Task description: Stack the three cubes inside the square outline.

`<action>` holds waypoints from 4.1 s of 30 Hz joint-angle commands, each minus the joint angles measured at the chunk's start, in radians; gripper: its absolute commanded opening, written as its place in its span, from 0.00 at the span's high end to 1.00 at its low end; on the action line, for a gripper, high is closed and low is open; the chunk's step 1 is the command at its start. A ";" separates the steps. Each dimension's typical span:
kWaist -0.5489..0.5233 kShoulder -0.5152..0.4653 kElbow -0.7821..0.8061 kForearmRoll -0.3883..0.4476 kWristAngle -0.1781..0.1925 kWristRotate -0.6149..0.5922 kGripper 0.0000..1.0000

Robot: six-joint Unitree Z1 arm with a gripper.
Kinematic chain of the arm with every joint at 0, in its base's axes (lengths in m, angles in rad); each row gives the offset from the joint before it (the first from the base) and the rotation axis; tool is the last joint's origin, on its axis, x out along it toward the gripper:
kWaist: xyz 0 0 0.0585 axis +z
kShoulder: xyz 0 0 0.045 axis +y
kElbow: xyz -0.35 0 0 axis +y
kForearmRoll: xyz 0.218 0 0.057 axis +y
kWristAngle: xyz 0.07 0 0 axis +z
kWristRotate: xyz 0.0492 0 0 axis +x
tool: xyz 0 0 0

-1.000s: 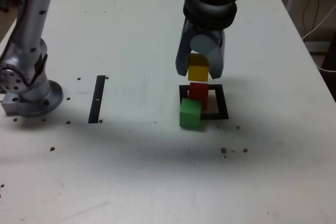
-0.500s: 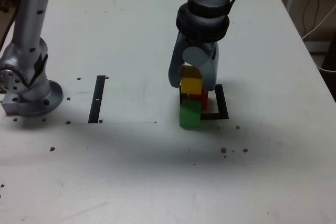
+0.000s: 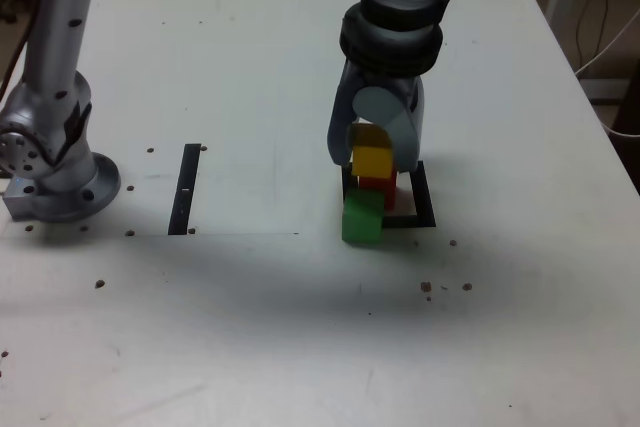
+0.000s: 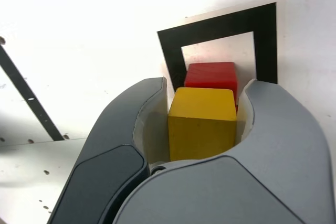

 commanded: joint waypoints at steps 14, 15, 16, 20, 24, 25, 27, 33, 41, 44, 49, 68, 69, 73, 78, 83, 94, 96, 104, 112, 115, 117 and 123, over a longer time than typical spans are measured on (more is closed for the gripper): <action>-0.008 0.009 -0.008 -0.003 0.003 -0.002 0.74; -0.008 0.009 -0.007 -0.002 0.004 -0.002 0.73; -0.008 0.008 -0.005 -0.002 0.005 -0.002 0.73; -0.008 0.005 0.000 0.000 0.009 -0.002 0.73; -0.008 0.005 0.003 -0.002 0.010 -0.002 0.73; -0.008 0.005 0.003 -0.002 0.010 -0.002 0.73; -0.008 0.005 0.004 -0.003 0.010 -0.002 0.71; -0.008 0.005 0.002 -0.004 0.018 -0.002 0.64; -0.008 0.003 0.001 0.002 0.020 -0.002 0.48; -0.008 0.003 0.004 0.005 0.015 -0.002 0.39; -0.008 0.002 0.006 0.001 0.012 -0.001 0.29; -0.008 -0.005 0.004 -0.008 0.011 0.003 0.01; -0.008 -0.007 0.004 -0.007 0.011 0.003 0.01; -0.009 -0.025 0.010 0.001 0.009 0.003 0.01; -0.025 -0.073 0.018 0.023 -0.004 0.002 0.01; -0.069 -0.131 0.034 0.049 -0.014 -0.027 0.01; -0.187 -0.157 0.083 0.069 -0.082 -0.200 0.01; -0.209 -0.145 0.074 0.067 -0.088 -0.215 0.01; -0.239 -0.083 0.068 0.027 -0.087 -0.221 0.03; -0.248 -0.059 0.136 -0.027 -0.072 -0.221 0.05; -0.248 -0.053 0.151 -0.041 -0.067 -0.220 0.05; -0.248 -0.044 0.158 -0.057 -0.067 -0.217 0.06; -0.248 -0.010 0.152 -0.091 -0.066 -0.203 0.07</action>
